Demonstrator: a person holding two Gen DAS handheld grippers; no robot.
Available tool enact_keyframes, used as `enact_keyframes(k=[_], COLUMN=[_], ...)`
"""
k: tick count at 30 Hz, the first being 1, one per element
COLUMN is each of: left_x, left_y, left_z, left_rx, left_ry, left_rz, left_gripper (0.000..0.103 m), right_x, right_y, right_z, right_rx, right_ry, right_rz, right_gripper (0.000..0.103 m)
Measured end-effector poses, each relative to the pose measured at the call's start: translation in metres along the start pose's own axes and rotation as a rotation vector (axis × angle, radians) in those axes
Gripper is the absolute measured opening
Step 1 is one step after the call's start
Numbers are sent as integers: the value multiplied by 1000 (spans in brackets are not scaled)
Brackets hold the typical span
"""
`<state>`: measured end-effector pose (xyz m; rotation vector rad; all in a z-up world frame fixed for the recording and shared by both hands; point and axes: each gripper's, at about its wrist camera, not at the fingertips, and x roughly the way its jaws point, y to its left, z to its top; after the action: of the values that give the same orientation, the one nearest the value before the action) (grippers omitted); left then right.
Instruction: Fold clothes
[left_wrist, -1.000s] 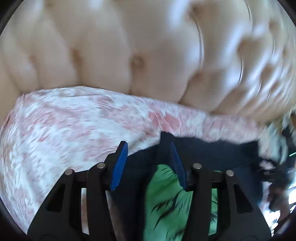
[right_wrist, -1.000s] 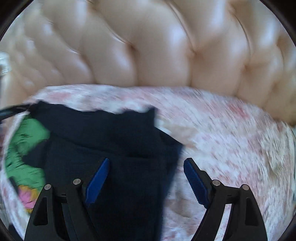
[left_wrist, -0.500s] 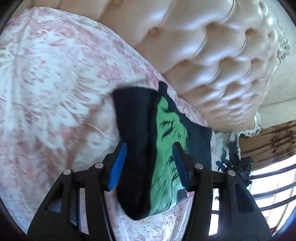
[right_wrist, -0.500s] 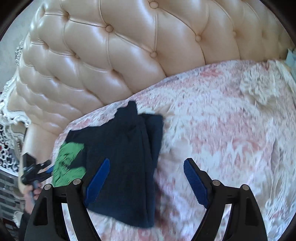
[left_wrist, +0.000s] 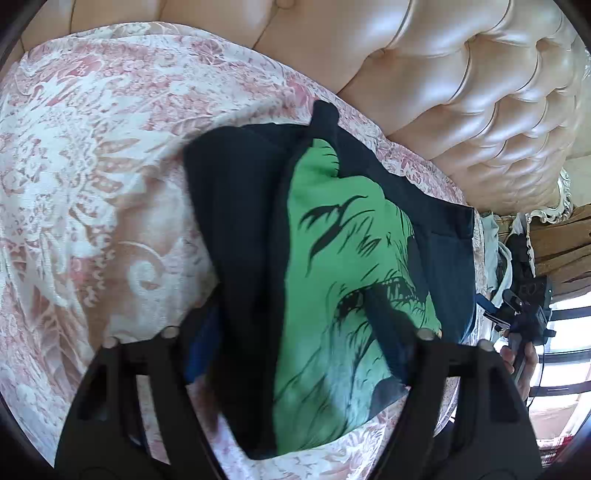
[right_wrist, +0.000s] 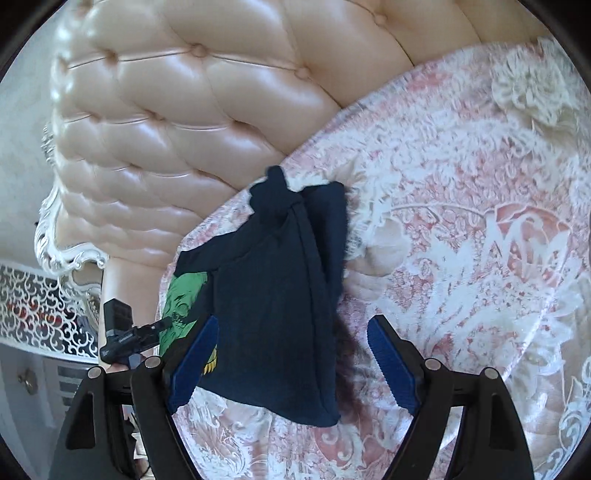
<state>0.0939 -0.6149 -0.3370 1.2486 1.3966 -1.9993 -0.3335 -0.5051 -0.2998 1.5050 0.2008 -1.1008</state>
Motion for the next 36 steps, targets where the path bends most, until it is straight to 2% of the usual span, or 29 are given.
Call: enact_keyframes(k=[2,3,7,12,13,14,17,20,22,24,25,26,27,29,36], left_x=[3,4,1,1,1,1,1,3,5,4,3,2,0,-3,-15], left_y=[-5,-7,2,4,3,2,0,-1,-2,-3,0,3,3,1,-13], left_z=[0,0,3,2,2,4,7,6,6,6,6,7,8,8,11], left_rx=[25,38,-25,-55,-52,-48,-37,-34,-18,-3,-17,-33,-31,-12,15], left_ry=[9,13,12,6,7,9,13,8,4,6,8,9,8,5,4], left_rz=[38,57,33,17,18,20,18,4,8,8,-12,-33,-45,-53,-43], left_gripper=[67,65,58,58,58,58,58,64,63,53,47,40,37,32,27], right_x=[8,13,33,53,56,57,63,73,76,78,79,79,78,74,67], right_y=[-3,-3,-4,1,1,2,10,18,21,23,24,23,21,15,18], right_z=[5,8,18,22,22,23,24,22,21,21,20,20,21,23,22], right_rx=[10,11,34,-4,-6,-1,-15,-50,-60,-67,-76,-84,-76,-51,-24], right_ry=[32,45,96,133,138,139,164,184,178,180,180,178,173,162,121], right_rz=[-16,-13,59,-13,-13,9,51,16,0,3,-20,-56,-46,-12,-2], right_gripper=[87,87,88,88,94,96,95,96,95,74,49,34,33,19,13])
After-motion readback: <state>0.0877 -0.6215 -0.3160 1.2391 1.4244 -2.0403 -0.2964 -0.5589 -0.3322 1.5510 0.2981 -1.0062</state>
